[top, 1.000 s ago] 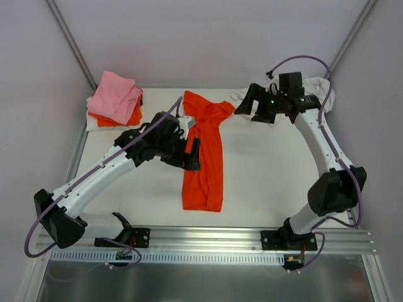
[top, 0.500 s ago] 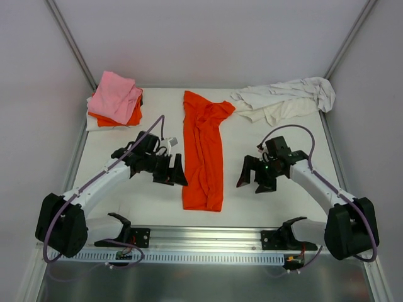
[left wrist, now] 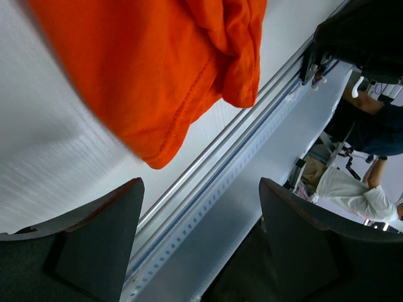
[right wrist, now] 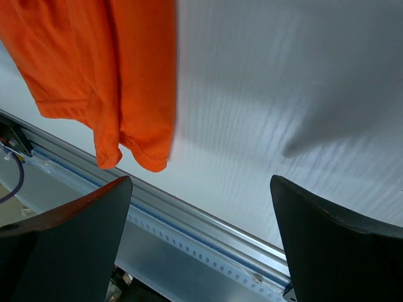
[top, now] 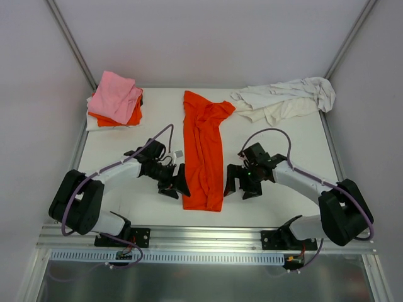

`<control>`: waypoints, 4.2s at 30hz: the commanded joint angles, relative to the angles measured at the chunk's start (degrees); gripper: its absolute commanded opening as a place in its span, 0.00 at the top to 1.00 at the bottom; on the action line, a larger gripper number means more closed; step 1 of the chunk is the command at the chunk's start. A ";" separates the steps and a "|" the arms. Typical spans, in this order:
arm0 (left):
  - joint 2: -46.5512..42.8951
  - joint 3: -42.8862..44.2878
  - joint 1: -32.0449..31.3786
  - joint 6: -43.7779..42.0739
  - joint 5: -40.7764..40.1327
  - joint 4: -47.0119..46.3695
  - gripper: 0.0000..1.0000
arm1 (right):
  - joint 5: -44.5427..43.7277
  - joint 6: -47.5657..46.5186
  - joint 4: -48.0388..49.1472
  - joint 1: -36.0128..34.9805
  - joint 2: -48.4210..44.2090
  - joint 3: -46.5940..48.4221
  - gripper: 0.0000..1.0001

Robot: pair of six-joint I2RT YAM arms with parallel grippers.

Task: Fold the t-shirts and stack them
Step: Grab the bottom of the folded rectangular tshirt with both arms, then fold the folded rectangular tshirt in 1/3 of the way

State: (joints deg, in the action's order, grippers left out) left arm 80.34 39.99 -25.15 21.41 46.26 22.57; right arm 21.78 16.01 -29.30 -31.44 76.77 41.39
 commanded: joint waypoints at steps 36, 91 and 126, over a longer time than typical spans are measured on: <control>15.55 1.76 -7.46 4.52 -4.51 -7.89 0.33 | -4.82 9.83 10.32 -15.67 12.52 4.40 0.56; 3.33 16.69 -9.39 6.98 -4.42 13.73 1.00 | 0.98 2.80 -14.55 -15.58 -0.49 13.71 1.00; 21.78 37.43 0.89 5.57 -8.12 20.41 1.00 | 3.97 -12.23 -21.59 4.19 25.61 40.52 1.00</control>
State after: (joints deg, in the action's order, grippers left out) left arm 100.03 73.38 -25.02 26.46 36.86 43.05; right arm 24.53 5.65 -48.77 -28.27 100.53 78.67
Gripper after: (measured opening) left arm 0.022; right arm 0.015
